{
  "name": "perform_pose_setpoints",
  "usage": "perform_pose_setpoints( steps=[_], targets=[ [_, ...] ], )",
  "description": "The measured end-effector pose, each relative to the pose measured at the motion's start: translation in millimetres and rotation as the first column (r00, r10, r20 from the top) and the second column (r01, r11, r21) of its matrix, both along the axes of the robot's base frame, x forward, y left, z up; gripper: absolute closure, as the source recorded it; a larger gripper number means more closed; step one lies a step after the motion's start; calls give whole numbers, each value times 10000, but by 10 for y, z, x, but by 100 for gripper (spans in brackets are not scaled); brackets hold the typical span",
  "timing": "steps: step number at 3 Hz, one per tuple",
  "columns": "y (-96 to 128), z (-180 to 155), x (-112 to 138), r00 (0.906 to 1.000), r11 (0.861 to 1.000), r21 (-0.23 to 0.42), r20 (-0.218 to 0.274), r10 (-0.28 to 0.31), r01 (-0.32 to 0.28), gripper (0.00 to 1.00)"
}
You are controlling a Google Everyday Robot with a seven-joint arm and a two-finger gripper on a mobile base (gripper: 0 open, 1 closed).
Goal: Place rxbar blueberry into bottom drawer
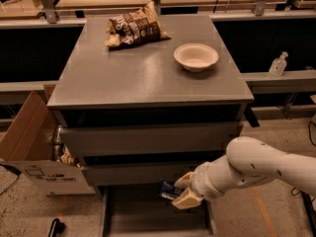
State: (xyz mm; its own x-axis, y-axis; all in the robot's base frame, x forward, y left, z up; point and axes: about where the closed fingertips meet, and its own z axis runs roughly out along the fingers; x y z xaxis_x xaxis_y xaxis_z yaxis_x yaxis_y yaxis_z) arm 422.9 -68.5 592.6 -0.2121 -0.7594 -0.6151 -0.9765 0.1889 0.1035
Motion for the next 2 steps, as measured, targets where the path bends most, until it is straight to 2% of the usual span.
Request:
perform_pose_setpoints(
  steps=[1,2],
  targets=[
    [14,58,157,9987,9997,-42,444,-247,250,100],
    [44,-87,272,9985,9991,323,483,-276,261,100]
  ],
)
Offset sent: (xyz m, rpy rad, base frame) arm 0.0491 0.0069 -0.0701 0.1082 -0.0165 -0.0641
